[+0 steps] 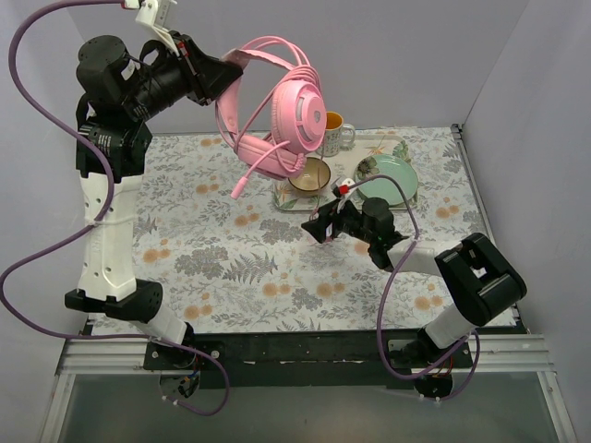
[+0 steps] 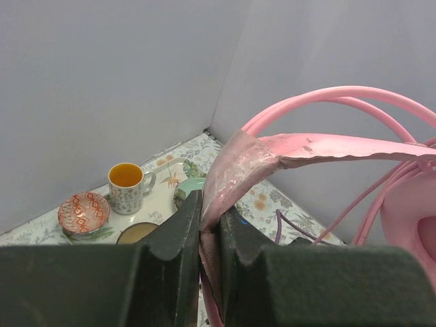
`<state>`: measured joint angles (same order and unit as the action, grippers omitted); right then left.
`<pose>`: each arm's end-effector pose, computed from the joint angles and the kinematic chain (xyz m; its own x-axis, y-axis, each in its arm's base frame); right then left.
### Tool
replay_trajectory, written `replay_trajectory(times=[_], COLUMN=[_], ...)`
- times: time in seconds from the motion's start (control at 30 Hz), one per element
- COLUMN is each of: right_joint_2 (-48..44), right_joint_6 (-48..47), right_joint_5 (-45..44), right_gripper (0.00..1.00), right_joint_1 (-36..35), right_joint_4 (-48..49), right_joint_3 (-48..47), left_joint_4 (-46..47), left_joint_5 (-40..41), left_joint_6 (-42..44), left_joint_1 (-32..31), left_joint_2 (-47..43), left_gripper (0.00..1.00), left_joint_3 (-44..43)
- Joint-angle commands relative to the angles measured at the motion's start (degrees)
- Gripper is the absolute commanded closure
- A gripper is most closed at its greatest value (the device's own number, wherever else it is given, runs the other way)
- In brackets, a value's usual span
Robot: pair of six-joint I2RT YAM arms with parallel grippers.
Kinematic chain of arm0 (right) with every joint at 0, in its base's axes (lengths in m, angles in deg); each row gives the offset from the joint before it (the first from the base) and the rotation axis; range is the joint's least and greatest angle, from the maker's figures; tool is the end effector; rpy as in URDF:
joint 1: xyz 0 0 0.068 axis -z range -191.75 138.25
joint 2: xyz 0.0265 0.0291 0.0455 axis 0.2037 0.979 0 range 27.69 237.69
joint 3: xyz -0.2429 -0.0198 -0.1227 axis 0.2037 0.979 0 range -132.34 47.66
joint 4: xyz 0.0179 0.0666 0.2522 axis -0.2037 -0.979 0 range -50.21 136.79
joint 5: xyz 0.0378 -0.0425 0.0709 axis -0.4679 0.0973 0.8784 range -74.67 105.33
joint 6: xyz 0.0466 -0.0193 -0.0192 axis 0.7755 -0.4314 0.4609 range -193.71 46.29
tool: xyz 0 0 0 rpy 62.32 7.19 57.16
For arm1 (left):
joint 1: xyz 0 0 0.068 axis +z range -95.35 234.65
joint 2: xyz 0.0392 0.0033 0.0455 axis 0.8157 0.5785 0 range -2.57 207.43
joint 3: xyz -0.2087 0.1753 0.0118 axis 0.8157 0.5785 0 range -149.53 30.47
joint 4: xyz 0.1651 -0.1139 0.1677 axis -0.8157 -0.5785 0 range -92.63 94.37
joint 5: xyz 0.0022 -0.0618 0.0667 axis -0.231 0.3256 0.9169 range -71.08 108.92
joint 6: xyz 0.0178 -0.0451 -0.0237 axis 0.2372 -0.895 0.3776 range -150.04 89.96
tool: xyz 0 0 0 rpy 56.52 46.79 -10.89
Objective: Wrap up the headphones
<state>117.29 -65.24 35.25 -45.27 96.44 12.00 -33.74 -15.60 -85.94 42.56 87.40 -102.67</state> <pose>0.2584 0.1857 0.2066 -0.1800 0.0468 -0.9825 -0.7844 0.5959 0.1721 0.2503 -0.0744 0.5980 -0.5517 -0.5795 -0.5999 0.4776 0.3701 -0.7968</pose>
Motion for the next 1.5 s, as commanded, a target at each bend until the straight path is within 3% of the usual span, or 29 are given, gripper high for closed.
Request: replay_trajectory(times=[0.0,0.57,0.77,0.87,0.9,0.93,1.0,1.13,1.2,1.3,1.47], right_joint_2=[-0.5,10.5,11.8,11.9,11.9,11.9,12.6,16.2,17.4,19.8,25.6], right_joint_6=[0.1,4.4,5.2,5.9,6.5,6.5,6.1,3.9,3.5,1.7,-5.1], right_joint_5=[-0.4,2.1,1.8,0.7,-1.5,-2.9,-4.7,-6.5,-6.5,-5.9,-8.3], right_gripper=[0.23,0.41,0.62,0.83,0.97,0.99,0.99,0.99,0.99,0.99,0.99], right_joint_1=[-0.5,-3.9,-4.1,-4.6,-5.0,-5.9,-7.4,-12.7,-14.2,-18.5,-25.0], right_joint_4=[6.6,11.3,11.3,9.6,7.6,2.7,-2.7,-14.9,-18.3,-27.0,-46.6], right_joint_3=[1.8,0.7,1.3,1.4,0.9,0.1,-3.7,-11.3,-16.0,-21.7,-39.9], left_joint_4=[1.9,2.6,2.5,3.6,4.2,4.9,7.2,13.7,15.8,16.4,18.6], left_joint_5=[0.2,-0.8,0.6,2.1,3.2,3.5,2.4,-9.6,-10.2,-4.1,7.4], left_joint_6=[-3.4,-5.2,-4.9,-5.4,-5.8,-6.5,-11.1,-24.7,-28.1,-26.4,-23.5], left_joint_1=[0.1,1.0,1.4,1.9,2.0,2.9,5.1,15.8,17.5,19.0,20.0], left_joint_2=[-1.7,-1.4,-1.7,-1.6,-1.4,-1.1,0.4,3.4,4.5,4.3,4.4], left_gripper=[1.00,1.00,1.00,1.00,1.00,1.00,1.00,1.00,1.00,1.00,1.00], left_joint_3=[-1.7,-2.0,-1.9,-0.6,0.7,2.9,5.2,10.1,11.5,12.9,16.8])
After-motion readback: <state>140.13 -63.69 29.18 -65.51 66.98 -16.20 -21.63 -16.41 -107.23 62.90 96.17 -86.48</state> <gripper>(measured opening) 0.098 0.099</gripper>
